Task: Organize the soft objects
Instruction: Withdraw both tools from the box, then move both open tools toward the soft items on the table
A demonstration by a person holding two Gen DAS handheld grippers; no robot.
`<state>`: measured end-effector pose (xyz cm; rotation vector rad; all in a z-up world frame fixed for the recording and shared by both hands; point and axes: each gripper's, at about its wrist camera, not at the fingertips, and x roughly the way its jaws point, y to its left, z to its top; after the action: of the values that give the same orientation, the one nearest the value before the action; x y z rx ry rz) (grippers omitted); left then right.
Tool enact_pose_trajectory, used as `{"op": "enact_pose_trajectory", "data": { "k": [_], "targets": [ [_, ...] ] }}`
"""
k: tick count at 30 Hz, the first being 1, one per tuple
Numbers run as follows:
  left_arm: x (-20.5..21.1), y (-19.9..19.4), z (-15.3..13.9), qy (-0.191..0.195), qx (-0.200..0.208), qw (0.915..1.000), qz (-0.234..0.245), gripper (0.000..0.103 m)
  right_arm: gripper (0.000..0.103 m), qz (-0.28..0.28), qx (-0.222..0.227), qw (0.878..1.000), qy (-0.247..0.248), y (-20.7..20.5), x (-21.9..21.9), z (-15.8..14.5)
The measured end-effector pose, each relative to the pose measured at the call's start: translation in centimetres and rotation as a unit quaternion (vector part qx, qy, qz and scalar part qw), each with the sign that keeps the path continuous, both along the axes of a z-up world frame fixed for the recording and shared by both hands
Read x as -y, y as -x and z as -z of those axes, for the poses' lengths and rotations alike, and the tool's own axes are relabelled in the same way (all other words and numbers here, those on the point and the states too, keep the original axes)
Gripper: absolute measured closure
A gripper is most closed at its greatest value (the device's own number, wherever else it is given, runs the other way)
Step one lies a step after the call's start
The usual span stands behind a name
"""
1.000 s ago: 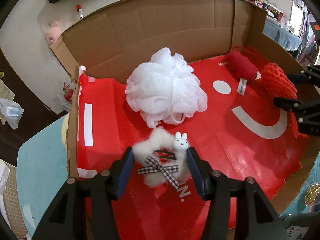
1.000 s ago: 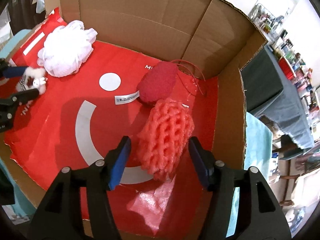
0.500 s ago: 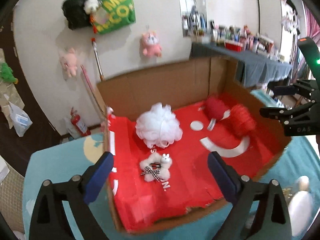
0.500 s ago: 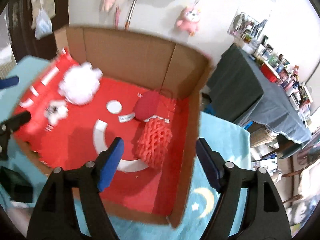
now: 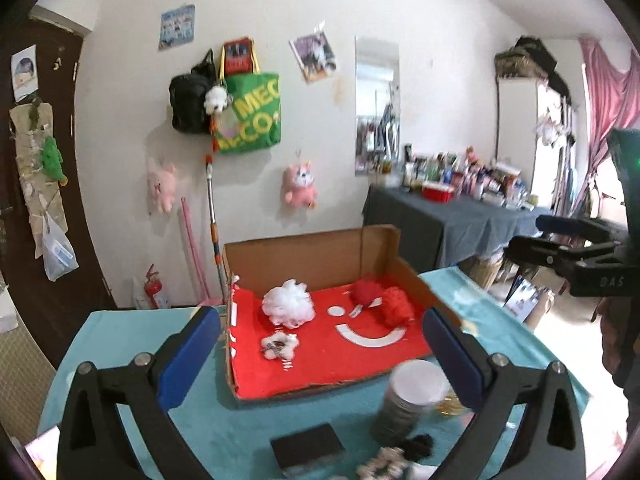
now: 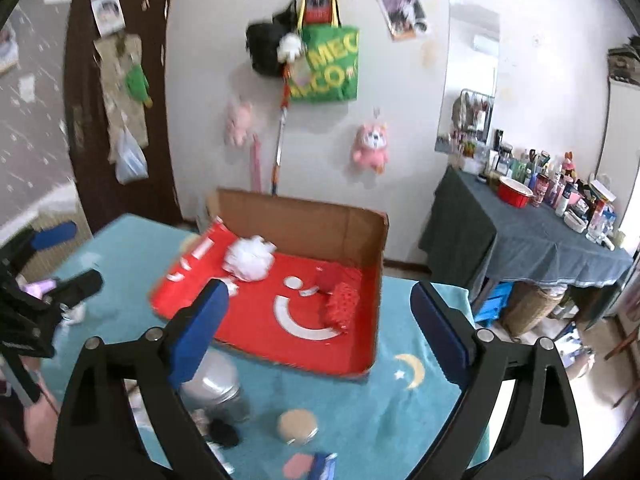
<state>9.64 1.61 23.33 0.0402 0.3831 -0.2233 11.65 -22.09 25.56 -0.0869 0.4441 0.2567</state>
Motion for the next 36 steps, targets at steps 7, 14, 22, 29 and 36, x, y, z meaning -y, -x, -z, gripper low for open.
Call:
{"op": "enact_pose_trajectory", "data": {
  "k": [7,14,22,29,36],
  "targets": [
    [0.4,5.9,0.6,0.023,0.029,0.9993,-0.003,0.000,0.004,0.006,0.041,0.999,-0.028,7.7,0.4,0.7],
    [0.6,9.2,3.6,0.038,0.027,0.9988,-0.014,0.000,0.004,0.025,0.043,0.998,-0.040,11.9,0.7,5.2],
    [0.8,9.9,8.9,0.046,-0.006,0.9988,-0.019,0.000,0.004,0.047,0.040,0.997,-0.040,13.7,0.1,10.5],
    [1.0,8.7,13.5,0.051,-0.054,0.9969,-0.029,0.000,0.004,0.063,0.013,0.997,-0.036,12.7,-0.2,14.7],
    [1.1,7.5,16.8,0.040,-0.088,0.9945,-0.041,0.000,0.004,0.074,-0.039,0.995,-0.059,10.5,0.7,18.9]
  ]
}}
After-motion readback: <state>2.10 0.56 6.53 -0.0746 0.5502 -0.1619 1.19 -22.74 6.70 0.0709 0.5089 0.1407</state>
